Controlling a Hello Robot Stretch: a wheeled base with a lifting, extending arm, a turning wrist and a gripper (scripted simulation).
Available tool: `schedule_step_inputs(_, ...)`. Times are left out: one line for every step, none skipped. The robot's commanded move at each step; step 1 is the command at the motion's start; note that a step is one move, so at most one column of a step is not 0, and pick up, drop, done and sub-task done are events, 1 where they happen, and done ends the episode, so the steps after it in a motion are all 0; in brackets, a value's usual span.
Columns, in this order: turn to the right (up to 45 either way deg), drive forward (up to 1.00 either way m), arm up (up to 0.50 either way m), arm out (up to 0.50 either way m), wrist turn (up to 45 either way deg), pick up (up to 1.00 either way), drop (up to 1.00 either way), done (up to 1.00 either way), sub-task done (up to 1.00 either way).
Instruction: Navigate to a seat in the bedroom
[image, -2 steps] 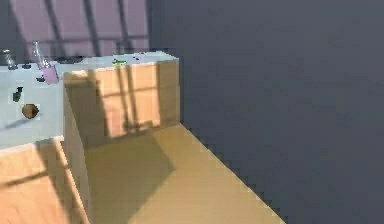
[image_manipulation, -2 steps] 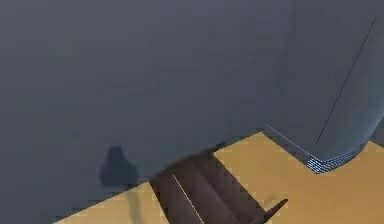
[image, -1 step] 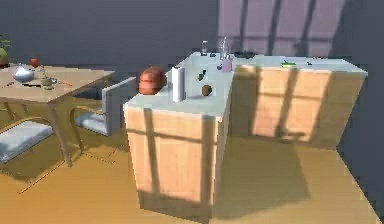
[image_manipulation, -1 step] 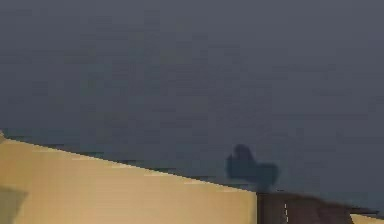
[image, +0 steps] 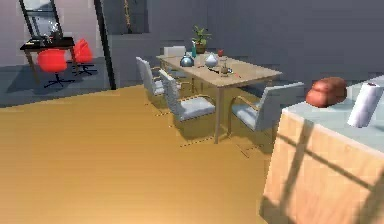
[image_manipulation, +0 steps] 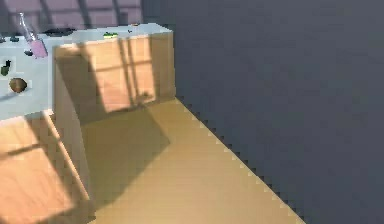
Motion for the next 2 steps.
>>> schedule_step_inputs(-24.0, 0.00, 0.00, 0.00, 0.0, 0.00, 0.00, 0.00, 0.00)
schedule_step_inputs(0.0, 1.00, 0.00, 0.00, 0.0, 0.00, 0.00, 0.00, 0.00)
